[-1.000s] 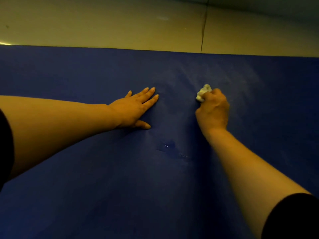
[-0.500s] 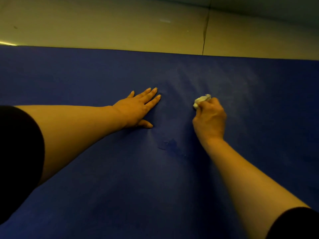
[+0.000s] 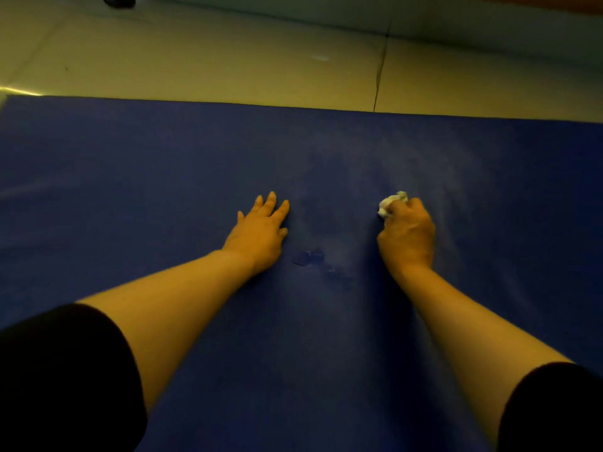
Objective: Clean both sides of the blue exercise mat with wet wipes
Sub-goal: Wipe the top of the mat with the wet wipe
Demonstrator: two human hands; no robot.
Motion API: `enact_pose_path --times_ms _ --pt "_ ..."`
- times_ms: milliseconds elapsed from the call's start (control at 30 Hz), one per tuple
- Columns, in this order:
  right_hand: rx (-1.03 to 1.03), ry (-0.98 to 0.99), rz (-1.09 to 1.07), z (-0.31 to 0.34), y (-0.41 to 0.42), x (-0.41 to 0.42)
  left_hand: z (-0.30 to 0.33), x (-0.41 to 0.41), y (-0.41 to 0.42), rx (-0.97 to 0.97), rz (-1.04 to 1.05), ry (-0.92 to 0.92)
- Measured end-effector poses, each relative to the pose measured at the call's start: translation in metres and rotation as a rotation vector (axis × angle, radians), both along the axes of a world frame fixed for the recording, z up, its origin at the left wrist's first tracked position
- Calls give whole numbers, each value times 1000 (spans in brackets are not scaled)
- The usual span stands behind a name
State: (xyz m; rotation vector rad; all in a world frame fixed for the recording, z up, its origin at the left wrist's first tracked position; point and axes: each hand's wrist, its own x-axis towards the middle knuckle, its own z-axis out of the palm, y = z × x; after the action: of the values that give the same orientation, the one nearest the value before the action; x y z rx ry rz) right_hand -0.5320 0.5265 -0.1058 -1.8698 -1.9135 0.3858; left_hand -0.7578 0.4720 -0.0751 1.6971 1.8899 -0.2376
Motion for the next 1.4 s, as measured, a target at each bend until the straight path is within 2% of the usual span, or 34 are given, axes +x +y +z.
enact_pose_path --times_ms 67,133,267,333,433,533,667,800,900,1000,1067,1133,1233,1400 --pt "25 82 62 -1 -11 -22 9 12 -9 -54 56 -50" --pt "-2 126 207 -3 -30 -49 16 19 -22 -129 13 -31" --pt "-91 71 431 2 -50 -57 24 22 -43 -298 -29 48" --pt "-108 28 381 5 -42 -36 22 22 -48 -309 -37 69" --pt "-94 -29 171 5 -31 -11 15 25 -51 -283 -31 75" --pt "-59 76 94 2 -46 -32 9 26 -55 -242 -17 70" --pt "-57 82 344 1 -84 -84 7 25 -57 -201 10 32" --pt "-41 -4 575 3 -79 -51 5 25 -59 -185 6 33" --pt "35 -50 398 1 -64 -3 4 25 -59 -182 6 37" --pt "-2 -71 143 3 -70 -15 1 26 -61 -164 7 40" --pt "-43 -44 182 8 -88 -48 -2 25 -62 -148 7 36" --pt "-57 -49 352 8 -111 -73 -1 24 -61 -151 15 17" --pt "-73 -62 493 4 -116 -57 0 22 -62 -139 9 15" --pt "-40 -144 191 11 -103 17 2 25 -69 -114 -3 37"
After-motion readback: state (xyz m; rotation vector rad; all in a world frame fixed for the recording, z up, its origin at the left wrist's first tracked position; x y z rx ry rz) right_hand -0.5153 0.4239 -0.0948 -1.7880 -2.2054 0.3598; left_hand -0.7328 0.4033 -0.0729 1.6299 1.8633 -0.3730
